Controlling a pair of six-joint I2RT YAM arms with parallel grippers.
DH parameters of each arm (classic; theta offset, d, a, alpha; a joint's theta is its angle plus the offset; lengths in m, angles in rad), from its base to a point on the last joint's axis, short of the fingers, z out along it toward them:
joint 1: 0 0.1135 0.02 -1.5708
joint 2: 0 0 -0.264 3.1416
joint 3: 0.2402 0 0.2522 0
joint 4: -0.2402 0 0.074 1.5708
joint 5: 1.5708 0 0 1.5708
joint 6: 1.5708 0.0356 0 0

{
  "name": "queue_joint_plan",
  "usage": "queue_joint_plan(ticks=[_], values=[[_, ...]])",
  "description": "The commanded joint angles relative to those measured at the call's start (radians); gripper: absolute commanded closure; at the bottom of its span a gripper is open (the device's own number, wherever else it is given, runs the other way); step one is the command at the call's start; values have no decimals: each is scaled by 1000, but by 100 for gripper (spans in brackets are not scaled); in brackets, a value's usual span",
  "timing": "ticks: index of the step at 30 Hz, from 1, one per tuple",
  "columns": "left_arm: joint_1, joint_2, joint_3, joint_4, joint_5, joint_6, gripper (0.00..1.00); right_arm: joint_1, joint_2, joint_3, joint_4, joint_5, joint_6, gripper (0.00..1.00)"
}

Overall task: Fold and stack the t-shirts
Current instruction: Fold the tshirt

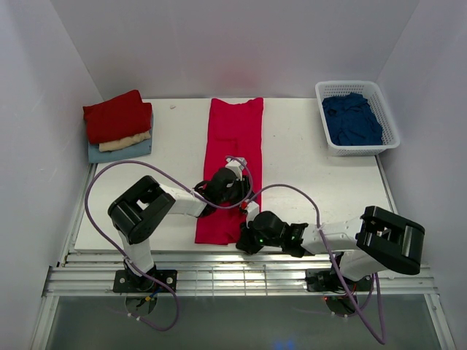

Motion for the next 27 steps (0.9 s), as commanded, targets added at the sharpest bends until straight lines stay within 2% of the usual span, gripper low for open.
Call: queue_joint_plan(ticks=[1, 5, 8, 14, 16, 19, 22, 24, 27], values=[[-1, 12, 1, -45, -33, 25, 52, 58, 44, -23, 18, -4, 42, 88], [-1, 0, -7, -46, -41, 28, 53, 91, 61, -9, 16, 4, 59, 88], [-1, -30, -7, -49, -64, 54, 52, 132, 36, 39, -57, 30, 48, 88], [7, -81, 102, -123, -72, 105, 51, 246, -103, 183, -350, 202, 28, 86], [7, -112, 131, -128, -75, 109, 50, 272, -172, 209, -429, 246, 30, 82], [7, -211, 147, -129, -171, 125, 48, 276, -275, 235, -477, 323, 41, 75], [7, -320, 144, -137, -234, 177, 39, 276, -375, 221, -494, 445, 47, 62], [8, -357, 145, -175, -268, 185, 38, 275, -424, 211, -504, 510, 48, 58], [22, -357, 134, -320, -368, 134, 37, 250, -444, 195, -527, 599, 79, 53]])
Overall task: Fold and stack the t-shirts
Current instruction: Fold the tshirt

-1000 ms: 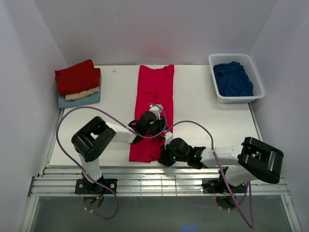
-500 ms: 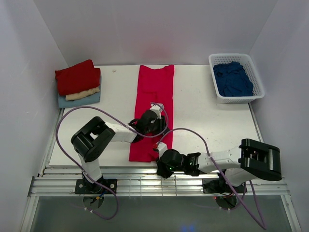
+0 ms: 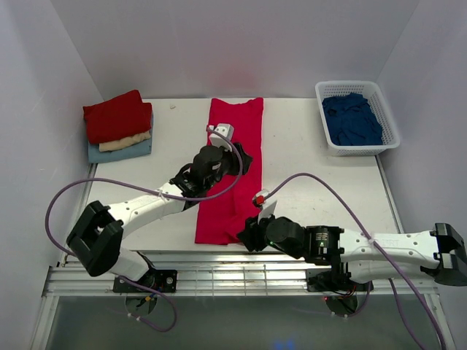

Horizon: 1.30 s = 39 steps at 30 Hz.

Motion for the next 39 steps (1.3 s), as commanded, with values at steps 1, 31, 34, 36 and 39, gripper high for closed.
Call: queue_joint_plan(ticks=[1, 31, 34, 36, 39], values=[[27, -2, -9, -205, -132, -32, 37, -29, -17, -16, -60, 172, 45, 53], [69, -444, -530, -476, -50, -397, 36, -271, 331, -164, 230, -71, 96, 52], [67, -461, -549, -509, -8, -420, 36, -271, 332, -177, 227, -87, 110, 52], [61, -478, -571, -513, 30, -430, 36, -270, 325, -178, 216, -93, 120, 52], [52, -510, -594, -518, 70, -451, 35, -265, 310, -183, 197, -104, 129, 52]])
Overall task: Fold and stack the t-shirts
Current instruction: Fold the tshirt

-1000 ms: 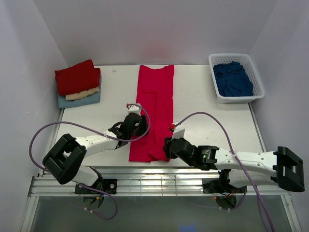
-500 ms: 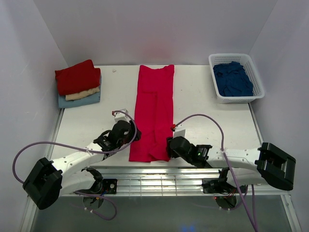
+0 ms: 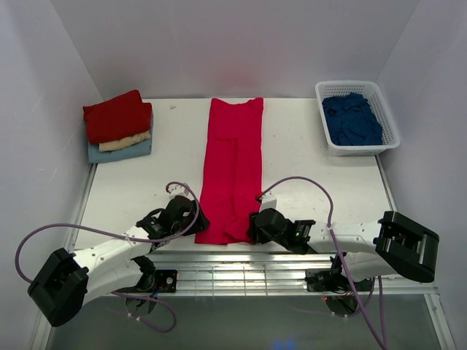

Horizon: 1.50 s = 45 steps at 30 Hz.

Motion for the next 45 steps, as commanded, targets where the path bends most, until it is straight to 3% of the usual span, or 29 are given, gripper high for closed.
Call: queue_joint_plan(ticks=[1, 11, 21, 25, 26, 28, 29, 33, 35, 37, 41, 45], values=[[-14, -50, -37, -29, 72, -42, 35, 4, -24, -19, -4, -28, 35, 52], [-60, -94, -109, -53, 92, -119, 35, 15, -64, -8, -55, -30, 48, 52], [-117, -97, -124, -113, 74, -175, 39, 32, 7, 9, -49, -37, 60, 53], [-129, -71, -126, -131, 78, -178, 58, 46, 30, 21, -67, -27, 67, 58], [-132, -64, -127, -133, 78, -178, 68, 52, 33, 23, -82, -24, 71, 58], [-143, -45, -132, -139, 75, -180, 76, 57, 33, 31, -101, -7, 74, 61], [-147, -42, -135, -141, 74, -182, 85, 61, 30, 32, -110, -2, 75, 62], [-170, -37, -135, -159, 60, -198, 100, 72, 16, 41, -177, 27, 90, 73], [-178, -36, -129, -167, 51, -203, 100, 78, 10, 46, -196, 41, 100, 86], [-190, -34, -121, -177, 43, -203, 100, 84, 9, 54, -240, 59, 110, 92], [-230, -16, -89, -190, 35, -200, 100, 116, 2, 93, -360, 88, 153, 92], [-349, 28, -20, -237, -10, -241, 100, 179, -4, 170, -493, 128, 207, 92]])
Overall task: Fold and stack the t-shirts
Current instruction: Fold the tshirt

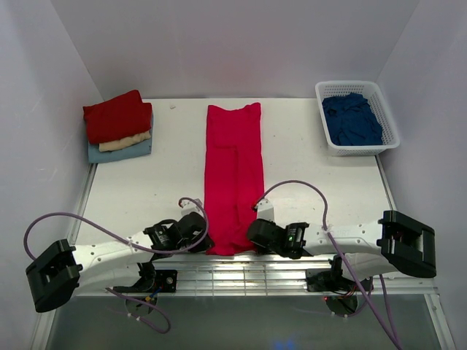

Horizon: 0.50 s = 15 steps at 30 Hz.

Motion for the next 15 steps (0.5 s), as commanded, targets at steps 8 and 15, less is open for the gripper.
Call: queue_joint_plan(ticks=[8, 15], values=[[-328, 150, 208, -340, -254, -243, 100, 107, -52, 173, -385, 145, 160, 92], [-322, 162, 383, -412, -486, -253, 100, 52, -44, 265, -388, 236, 86, 92]])
